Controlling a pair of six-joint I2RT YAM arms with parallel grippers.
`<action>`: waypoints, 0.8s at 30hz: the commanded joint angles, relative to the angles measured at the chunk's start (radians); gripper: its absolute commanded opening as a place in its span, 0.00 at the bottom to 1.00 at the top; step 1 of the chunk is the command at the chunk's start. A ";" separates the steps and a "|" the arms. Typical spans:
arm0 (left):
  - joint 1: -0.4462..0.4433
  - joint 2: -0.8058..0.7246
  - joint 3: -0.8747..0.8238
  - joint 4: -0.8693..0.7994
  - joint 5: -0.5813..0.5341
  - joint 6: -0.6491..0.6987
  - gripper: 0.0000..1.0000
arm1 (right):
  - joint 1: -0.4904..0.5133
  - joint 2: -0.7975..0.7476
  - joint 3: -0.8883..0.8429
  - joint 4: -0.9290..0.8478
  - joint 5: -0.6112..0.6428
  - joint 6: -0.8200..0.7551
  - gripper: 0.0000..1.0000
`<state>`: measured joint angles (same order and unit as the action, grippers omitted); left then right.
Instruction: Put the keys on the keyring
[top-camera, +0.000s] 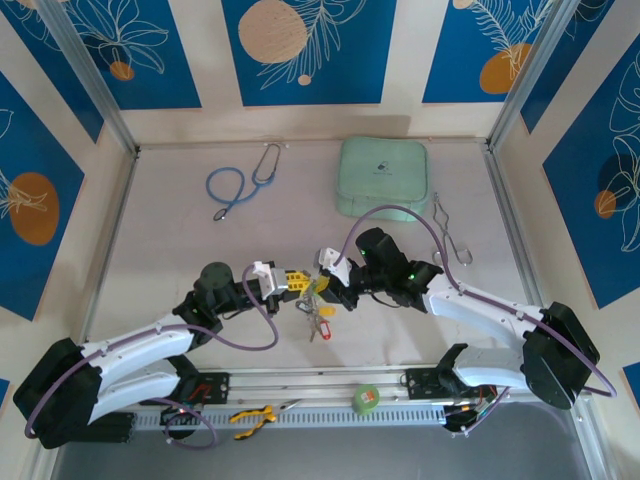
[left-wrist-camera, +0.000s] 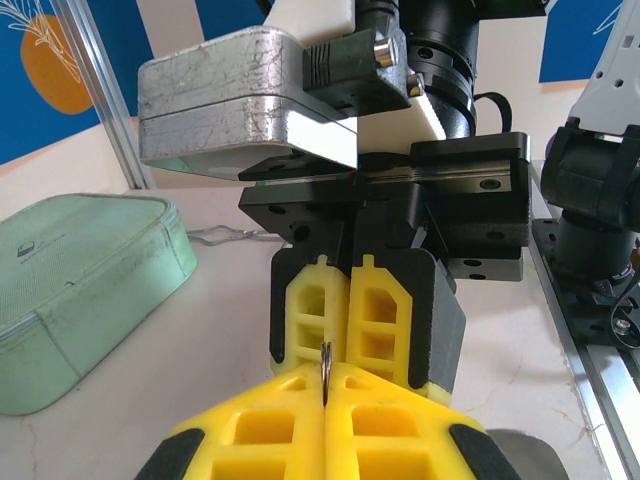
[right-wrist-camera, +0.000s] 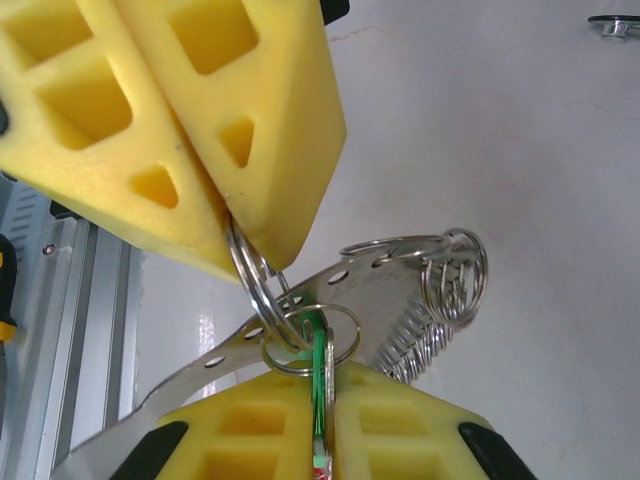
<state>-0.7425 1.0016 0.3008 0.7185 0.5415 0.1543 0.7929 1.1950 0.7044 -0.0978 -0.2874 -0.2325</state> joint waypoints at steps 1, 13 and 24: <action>-0.005 -0.012 -0.003 0.049 -0.001 -0.013 0.00 | 0.006 -0.017 -0.006 -0.010 -0.011 0.004 0.06; -0.005 -0.031 -0.008 0.027 0.001 -0.017 0.00 | 0.008 -0.123 0.001 -0.074 0.077 -0.018 0.00; -0.004 -0.009 -0.005 0.041 0.030 -0.032 0.00 | 0.020 -0.091 0.006 -0.100 0.080 -0.042 0.00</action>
<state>-0.7425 0.9916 0.2996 0.7174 0.5434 0.1356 0.8043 1.0901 0.7044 -0.1730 -0.2115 -0.2516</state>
